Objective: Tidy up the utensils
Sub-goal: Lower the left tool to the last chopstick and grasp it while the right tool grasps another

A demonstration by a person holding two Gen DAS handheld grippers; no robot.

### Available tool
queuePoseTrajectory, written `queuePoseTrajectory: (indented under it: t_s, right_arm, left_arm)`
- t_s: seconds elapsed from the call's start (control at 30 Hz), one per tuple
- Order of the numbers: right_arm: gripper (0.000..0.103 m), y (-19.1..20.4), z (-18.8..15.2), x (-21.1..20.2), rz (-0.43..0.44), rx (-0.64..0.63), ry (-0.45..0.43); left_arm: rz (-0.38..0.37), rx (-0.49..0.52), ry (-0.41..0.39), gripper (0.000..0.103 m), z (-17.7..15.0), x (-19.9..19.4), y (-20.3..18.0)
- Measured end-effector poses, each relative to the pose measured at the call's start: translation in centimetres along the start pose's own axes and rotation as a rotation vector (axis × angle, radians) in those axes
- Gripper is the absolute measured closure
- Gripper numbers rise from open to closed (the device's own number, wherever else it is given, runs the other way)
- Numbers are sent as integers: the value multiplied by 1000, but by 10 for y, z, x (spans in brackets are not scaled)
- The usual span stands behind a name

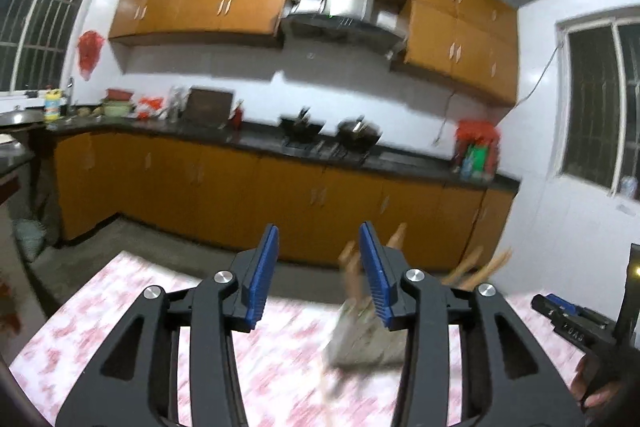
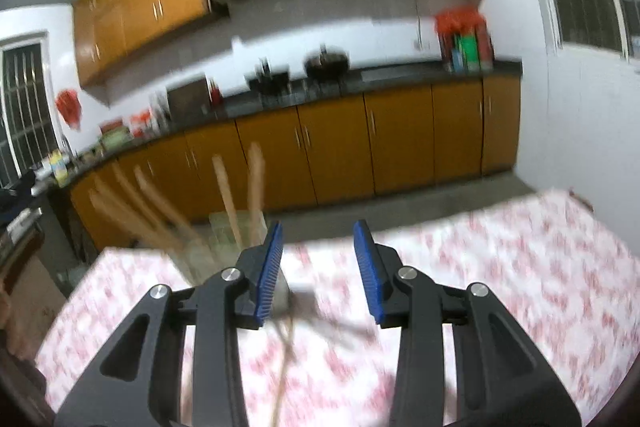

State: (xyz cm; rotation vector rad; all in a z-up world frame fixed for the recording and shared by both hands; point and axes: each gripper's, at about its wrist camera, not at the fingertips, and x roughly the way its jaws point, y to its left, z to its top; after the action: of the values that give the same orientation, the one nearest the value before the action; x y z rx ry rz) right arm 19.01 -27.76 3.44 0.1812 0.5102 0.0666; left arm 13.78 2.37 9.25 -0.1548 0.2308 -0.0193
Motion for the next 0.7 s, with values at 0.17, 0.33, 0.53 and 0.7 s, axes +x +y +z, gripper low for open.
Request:
queuePoseTrajectory:
  t_s: [0.17,0.33,0.53,0.7]
  right_arm:
    - [72,17,-65,34,66,-50,230]
    - [78,47,-120,49,106,-120,364]
    - [79,54,-141,55,80,-129,408]
    - [79,53,-147,60,66,-137,412]
  left_arm:
    - [32,11,233,60,-67,18,15]
    - [14,32,402,62,-119,28,12]
    - [-22,48,509,64,-154,34,0]
    - [-31,35,554,64,-167,40,-6]
